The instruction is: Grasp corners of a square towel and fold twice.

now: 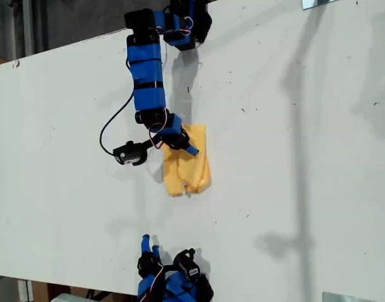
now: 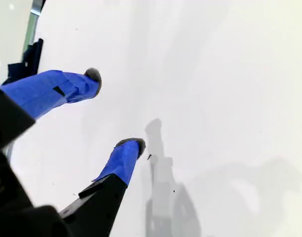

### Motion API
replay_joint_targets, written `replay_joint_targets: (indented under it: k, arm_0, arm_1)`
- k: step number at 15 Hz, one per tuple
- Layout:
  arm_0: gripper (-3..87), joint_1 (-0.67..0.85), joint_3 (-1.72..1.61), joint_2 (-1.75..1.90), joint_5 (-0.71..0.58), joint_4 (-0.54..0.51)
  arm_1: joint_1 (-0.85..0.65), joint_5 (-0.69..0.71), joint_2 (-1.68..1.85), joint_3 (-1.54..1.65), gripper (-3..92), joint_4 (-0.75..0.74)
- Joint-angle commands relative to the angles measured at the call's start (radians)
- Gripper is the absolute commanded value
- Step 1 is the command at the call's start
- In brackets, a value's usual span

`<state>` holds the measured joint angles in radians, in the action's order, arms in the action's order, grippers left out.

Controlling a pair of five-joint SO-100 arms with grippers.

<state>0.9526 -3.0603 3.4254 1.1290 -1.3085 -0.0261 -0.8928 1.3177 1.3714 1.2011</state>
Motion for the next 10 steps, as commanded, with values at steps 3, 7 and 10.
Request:
replay_joint_targets:
  k: [3,7,10]
  arm_0:
    - [22.6,-0.002,0.006,0.005,0.002,-0.006]
    - [23.6,-0.020,0.017,0.025,-0.008,-0.014]
    - [26.1,-0.221,0.002,0.041,0.103,-0.018]
  arm_1:
    - [-0.245,0.160,0.534,0.127,20.1,0.000]
    - [-0.439,0.120,1.393,0.876,18.3,-0.150]
    - [-0.379,0.014,1.982,1.325,18.9,-0.141]
